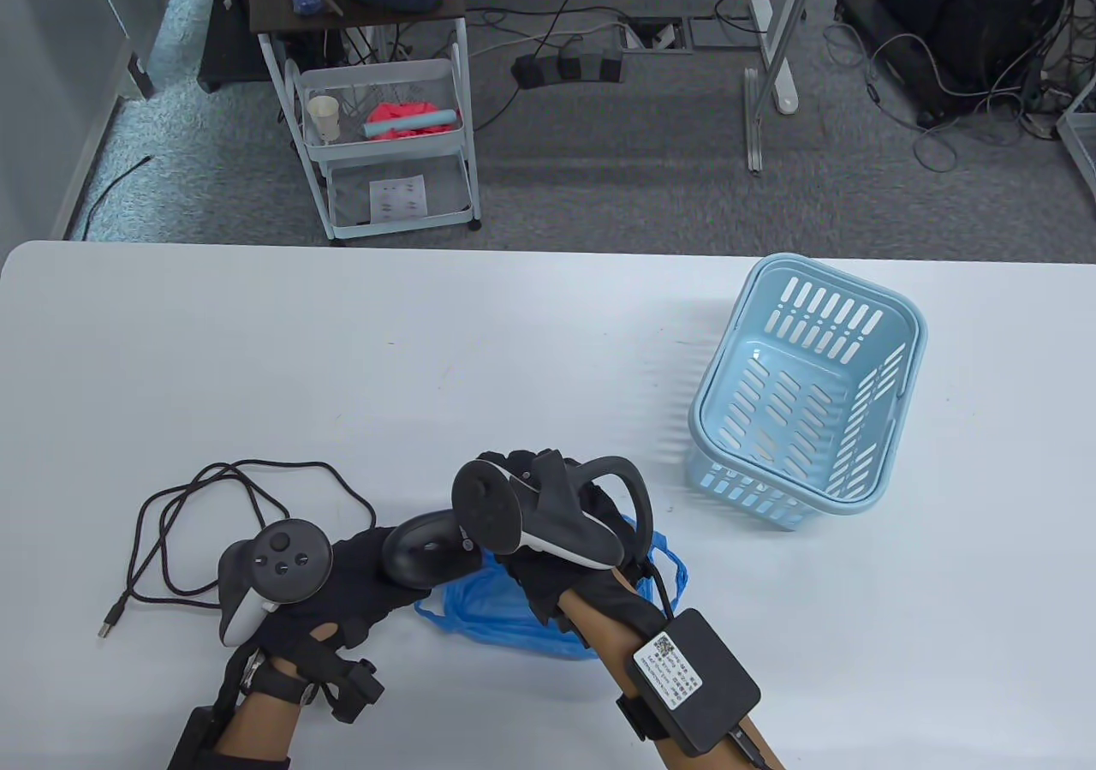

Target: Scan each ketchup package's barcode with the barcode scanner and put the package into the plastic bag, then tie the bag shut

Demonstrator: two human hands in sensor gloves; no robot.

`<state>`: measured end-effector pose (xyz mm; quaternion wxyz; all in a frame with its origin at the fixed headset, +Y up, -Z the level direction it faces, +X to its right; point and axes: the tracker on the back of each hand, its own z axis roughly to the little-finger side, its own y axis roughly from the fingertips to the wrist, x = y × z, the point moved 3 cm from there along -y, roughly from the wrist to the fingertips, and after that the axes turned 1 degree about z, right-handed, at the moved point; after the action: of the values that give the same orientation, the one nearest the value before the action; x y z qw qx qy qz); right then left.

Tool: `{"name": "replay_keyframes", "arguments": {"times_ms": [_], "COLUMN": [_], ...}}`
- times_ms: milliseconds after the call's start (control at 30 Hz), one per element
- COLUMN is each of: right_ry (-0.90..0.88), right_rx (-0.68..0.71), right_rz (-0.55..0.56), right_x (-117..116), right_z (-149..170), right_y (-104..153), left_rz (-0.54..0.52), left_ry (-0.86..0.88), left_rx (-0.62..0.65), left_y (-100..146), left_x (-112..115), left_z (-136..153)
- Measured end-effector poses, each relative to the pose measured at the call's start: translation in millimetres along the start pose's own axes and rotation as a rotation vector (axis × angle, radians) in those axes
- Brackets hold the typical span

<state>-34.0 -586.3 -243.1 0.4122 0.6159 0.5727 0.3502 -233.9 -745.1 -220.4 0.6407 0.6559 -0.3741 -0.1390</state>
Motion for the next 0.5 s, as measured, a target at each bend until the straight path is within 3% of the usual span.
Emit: {"name": "replay_keyframes", "arguments": {"times_ms": [500], "right_ry": [-0.011], "right_rx": [0.001], "right_rz": [0.008], "right_x": [2.2], "right_z": [1.3], "right_y": [7.6], "left_rz": [-0.051], "left_ry": [0.033], "left_rx": [-0.042], "left_y": [1.2], "left_x": [-8.2], "left_z": [8.8]}}
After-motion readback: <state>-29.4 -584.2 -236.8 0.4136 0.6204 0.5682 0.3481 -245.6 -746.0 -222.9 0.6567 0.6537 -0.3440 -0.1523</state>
